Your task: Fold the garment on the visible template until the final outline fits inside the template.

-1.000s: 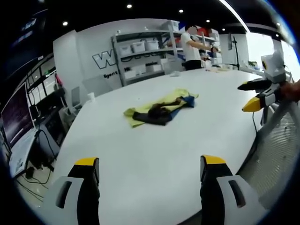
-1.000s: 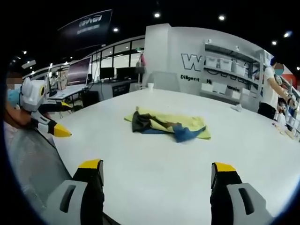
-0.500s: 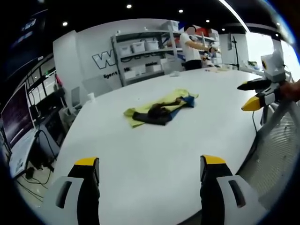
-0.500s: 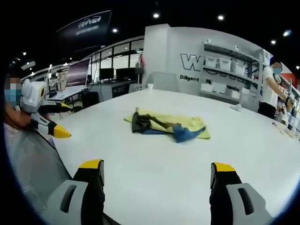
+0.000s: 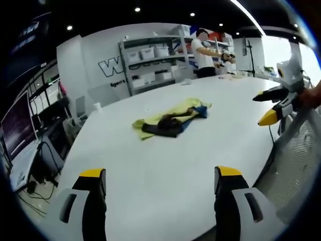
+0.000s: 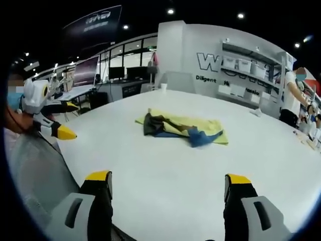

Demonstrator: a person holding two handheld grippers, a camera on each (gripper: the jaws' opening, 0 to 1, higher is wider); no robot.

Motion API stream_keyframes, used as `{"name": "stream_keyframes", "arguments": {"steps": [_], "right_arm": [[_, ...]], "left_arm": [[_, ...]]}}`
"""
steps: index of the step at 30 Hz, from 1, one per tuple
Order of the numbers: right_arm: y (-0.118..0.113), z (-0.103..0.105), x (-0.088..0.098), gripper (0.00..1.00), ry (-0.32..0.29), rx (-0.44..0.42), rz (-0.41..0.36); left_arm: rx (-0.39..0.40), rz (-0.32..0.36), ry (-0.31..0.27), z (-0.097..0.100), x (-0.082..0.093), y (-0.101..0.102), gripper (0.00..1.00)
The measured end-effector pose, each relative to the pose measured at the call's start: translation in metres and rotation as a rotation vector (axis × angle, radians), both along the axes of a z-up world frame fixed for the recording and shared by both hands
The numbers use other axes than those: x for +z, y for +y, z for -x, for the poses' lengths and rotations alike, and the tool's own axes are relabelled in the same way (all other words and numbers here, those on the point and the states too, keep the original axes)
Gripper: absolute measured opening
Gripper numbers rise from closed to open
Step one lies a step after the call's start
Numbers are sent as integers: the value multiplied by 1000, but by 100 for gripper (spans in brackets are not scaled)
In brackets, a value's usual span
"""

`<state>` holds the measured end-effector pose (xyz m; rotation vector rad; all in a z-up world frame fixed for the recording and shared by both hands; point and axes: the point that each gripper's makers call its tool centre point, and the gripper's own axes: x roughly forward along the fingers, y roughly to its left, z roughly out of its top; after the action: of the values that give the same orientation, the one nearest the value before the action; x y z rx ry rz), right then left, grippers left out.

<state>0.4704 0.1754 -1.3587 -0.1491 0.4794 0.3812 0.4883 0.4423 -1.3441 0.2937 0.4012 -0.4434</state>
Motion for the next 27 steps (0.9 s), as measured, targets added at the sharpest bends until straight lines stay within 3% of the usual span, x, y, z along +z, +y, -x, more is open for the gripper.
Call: {"name": "stream_keyframes", "arguments": {"steps": [8, 17, 23, 27], "right_arm": [[5, 2, 6, 91, -16, 20, -26], [4, 3, -6, 89, 20, 37, 41], [-1, 2, -5, 88, 15, 21, 52], [-4, 1, -3, 88, 5, 9, 60]], "left_arm": [[-11, -7, 17, 2, -3, -2, 86], [-10, 10, 24, 2, -4, -3, 86], [-15, 15, 22, 2, -3, -5, 86], [-15, 16, 50, 3, -9, -5, 87]]}}
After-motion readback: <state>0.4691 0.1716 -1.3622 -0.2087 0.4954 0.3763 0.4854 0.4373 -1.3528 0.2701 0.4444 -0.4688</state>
